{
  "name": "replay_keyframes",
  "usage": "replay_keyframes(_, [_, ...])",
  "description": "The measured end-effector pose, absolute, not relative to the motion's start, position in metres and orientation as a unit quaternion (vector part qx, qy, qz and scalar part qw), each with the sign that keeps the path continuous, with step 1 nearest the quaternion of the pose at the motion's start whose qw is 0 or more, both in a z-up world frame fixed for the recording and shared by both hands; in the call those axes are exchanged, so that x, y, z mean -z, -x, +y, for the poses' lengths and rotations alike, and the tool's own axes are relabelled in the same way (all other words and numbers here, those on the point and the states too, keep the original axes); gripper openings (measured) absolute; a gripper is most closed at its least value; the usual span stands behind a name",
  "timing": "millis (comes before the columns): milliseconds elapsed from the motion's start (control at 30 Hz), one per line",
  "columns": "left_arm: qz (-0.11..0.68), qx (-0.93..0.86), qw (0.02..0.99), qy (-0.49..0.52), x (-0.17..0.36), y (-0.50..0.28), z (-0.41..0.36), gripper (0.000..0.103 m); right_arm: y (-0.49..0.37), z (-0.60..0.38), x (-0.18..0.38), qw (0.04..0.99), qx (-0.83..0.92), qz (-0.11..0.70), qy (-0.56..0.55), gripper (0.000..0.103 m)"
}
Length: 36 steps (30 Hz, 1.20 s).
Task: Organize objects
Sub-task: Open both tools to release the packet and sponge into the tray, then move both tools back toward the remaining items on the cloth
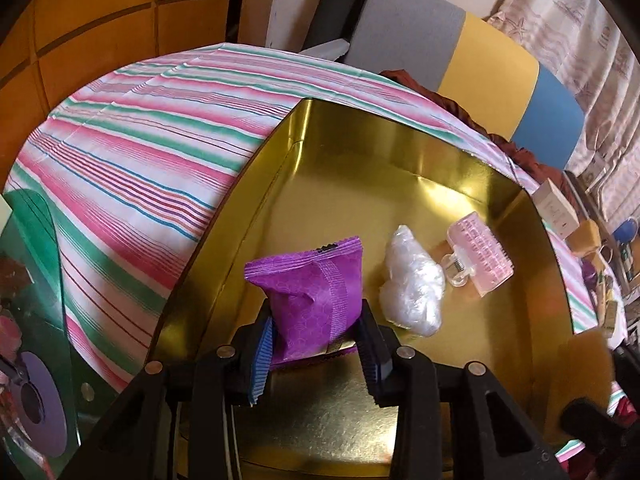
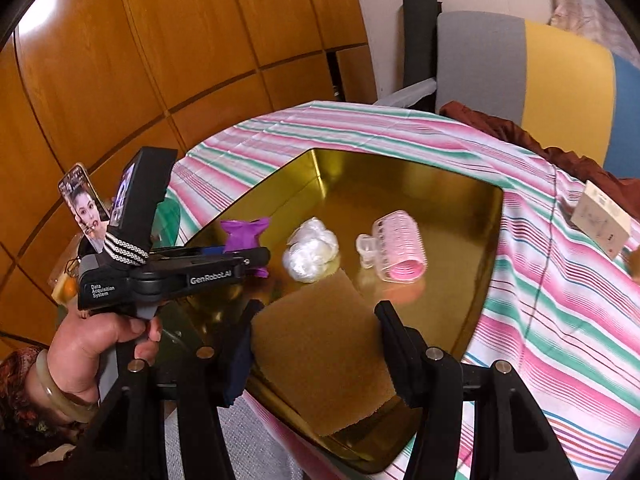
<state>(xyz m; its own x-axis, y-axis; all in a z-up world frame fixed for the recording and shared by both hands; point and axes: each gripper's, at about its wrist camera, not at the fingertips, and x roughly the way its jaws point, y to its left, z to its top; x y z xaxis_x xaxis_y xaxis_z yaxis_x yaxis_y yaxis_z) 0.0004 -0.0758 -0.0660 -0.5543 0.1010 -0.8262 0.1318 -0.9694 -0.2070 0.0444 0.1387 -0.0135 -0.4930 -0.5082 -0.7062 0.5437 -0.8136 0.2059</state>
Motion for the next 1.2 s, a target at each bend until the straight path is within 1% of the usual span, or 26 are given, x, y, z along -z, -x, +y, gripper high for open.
replay_keyframes(67, [0.127,0.871,0.011,-0.475,0.065,0.001,-0.076,0.04,-0.042,0.133,0.017,0.304,0.863,0.026,-0.403,0.058])
replay_keyframes(233, [0.147,0.874,0.013,-0.463,0.056,-0.003,-0.079,0.047,-0.037,0.125,0.025,0.305,0.857,0.022,-0.414,0.058])
replay_keyframes(667, [0.189,0.905,0.043,-0.38,0.007,-0.019,-0.1,0.047,-0.029,0.109,0.041,0.308,0.848,0.018,-0.431,0.06])
replay_keyframes(700, [0.191,0.906,0.045,-0.376,0.005,-0.02,-0.101,0.048,-0.028,0.107,0.042,0.309,0.847,0.018,-0.432,0.062])
replay_keyframes(767, [0.193,0.907,0.046,-0.372,0.002,-0.021,-0.104,0.048,-0.026,0.103,0.044,0.31,0.846,0.016,-0.433,0.063])
replay_keyframes(833, [0.194,0.907,0.046,-0.371,0.0,-0.022,-0.104,0.048,-0.025,0.102,0.044,0.308,0.847,0.009,-0.433,0.068])
replay_keyframes(900, [0.195,0.907,0.046,-0.37,0.0,-0.022,-0.104,0.048,-0.027,0.106,0.042,0.304,0.852,-0.003,-0.427,0.078])
replay_keyframes(1200, [0.186,0.909,0.028,-0.373,0.0,-0.025,-0.088,0.048,-0.033,0.127,0.029,0.29,0.865,-0.023,-0.409,0.079])
